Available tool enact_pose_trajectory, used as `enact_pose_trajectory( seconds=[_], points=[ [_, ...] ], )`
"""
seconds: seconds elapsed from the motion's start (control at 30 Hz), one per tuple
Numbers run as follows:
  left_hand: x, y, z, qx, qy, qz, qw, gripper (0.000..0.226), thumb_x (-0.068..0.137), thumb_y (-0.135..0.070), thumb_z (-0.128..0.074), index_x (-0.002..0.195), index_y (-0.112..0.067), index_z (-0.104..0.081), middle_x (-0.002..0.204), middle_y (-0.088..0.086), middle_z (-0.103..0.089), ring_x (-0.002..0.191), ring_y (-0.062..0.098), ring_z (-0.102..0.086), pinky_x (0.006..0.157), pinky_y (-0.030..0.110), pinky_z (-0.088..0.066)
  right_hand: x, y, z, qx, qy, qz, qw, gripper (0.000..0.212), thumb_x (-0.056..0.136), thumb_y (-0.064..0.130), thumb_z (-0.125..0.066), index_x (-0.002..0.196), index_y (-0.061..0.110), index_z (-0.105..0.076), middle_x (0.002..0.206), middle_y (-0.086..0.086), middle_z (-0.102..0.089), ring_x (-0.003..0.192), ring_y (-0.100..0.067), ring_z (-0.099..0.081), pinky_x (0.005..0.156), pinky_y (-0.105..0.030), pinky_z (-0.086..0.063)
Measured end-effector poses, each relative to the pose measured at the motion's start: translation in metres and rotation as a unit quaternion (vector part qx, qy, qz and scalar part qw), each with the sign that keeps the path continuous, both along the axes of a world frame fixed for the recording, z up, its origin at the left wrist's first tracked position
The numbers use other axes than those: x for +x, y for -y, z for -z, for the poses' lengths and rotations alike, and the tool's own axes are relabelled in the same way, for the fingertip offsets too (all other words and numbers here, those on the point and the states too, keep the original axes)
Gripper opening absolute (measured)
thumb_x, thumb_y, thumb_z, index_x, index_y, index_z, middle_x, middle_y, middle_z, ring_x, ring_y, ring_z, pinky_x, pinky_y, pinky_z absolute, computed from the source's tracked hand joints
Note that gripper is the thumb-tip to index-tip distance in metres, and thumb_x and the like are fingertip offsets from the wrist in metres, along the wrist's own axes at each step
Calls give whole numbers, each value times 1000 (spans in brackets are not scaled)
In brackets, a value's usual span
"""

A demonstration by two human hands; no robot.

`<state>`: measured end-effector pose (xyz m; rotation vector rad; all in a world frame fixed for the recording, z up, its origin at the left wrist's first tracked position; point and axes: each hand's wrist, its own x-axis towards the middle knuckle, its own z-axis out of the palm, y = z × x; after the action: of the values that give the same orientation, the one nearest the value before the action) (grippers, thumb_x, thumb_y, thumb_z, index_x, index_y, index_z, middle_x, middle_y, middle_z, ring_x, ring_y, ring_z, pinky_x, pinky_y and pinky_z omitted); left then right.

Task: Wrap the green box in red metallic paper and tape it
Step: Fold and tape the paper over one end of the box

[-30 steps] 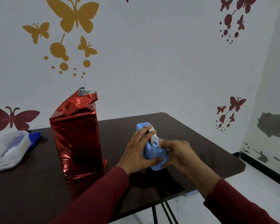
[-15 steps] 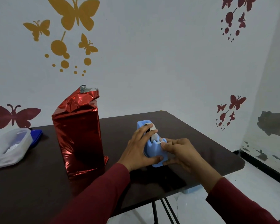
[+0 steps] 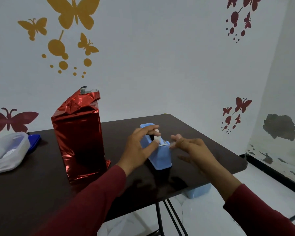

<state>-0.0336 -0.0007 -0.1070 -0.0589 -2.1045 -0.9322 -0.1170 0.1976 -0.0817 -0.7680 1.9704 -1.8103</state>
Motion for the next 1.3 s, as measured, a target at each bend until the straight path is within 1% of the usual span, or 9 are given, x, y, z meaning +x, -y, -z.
enact_pose_trajectory(
  seconds=[0.17,0.3,0.4,0.5,0.63,0.83,1.03,1.2,1.3],
  points=[
    [22,-23,-59,4,143,115,983,28,92,-23,-77,120,-26,-75,99,-10,-79,101,1,-72,87,14,-50,17,0,-17,-76,2,-18,997,56,106,46,-47,84,10,-84,120,6,-77,119,-7,-66,99,-40,-53],
    [33,-21,-85,-27,129,77,988,21,86,-16,-84,106,-21,-80,84,-8,-80,86,3,-75,74,7,-46,28,4,-33,-49,-16,-27,998,59,107,48,-45,90,8,-84,119,5,-77,119,-9,-67,98,-38,-54],
    [45,-18,-98,-44,95,25,994,20,81,-13,-87,98,-21,-81,81,-10,-79,81,-2,-74,74,11,-49,35,9,-47,-56,139,-64,987,57,105,49,-49,83,10,-86,113,1,-80,117,-17,-68,102,-46,-52],
    [63,-14,-116,-32,46,5,998,19,79,-15,-89,94,-22,-81,79,-10,-79,78,-1,-73,76,16,-54,47,15,-65,-100,263,-83,956,40,101,37,-60,106,4,-81,117,-8,-78,115,-24,-70,98,-46,-56],
    [92,-1,-150,-13,34,-28,999,18,81,-16,-88,98,-19,-82,76,-11,-78,77,0,-74,75,14,-55,65,31,-92,-115,52,-79,989,32,94,18,-71,123,30,-73,118,3,-77,118,-16,-69,99,-43,-54],
    [136,23,-187,-75,67,-113,989,14,86,-25,-83,101,-25,-81,82,-10,-79,83,-2,-73,81,11,-54,95,69,-133,-52,-232,-56,970,44,89,25,-78,129,40,-67,90,11,-80,96,-4,-74,95,-34,-58],
    [163,61,-219,-101,15,-253,962,16,89,-24,-77,104,-24,-80,82,-13,-76,82,-8,-69,84,9,-52,95,110,-140,-70,-130,-50,988,48,86,13,-79,129,29,-68,88,3,-81,90,-11,-77,86,-37,-64],
    [175,89,-219,-142,254,-217,932,65,74,-59,-84,130,-33,-66,115,-18,-72,104,-2,-63,89,21,-49,85,141,-137,-81,-81,-2,993,68,89,19,-76,149,30,-47,119,9,-72,104,-15,-71,82,-37,-62],
    [167,98,-212,-182,355,-200,895,84,73,-55,-87,146,-32,-53,136,-10,-63,113,9,-58,95,29,-46,84,162,-131,-57,-66,-4,996,81,91,12,-73,157,34,-33,141,7,-60,113,-21,-66,79,-37,-61]
  ],
)
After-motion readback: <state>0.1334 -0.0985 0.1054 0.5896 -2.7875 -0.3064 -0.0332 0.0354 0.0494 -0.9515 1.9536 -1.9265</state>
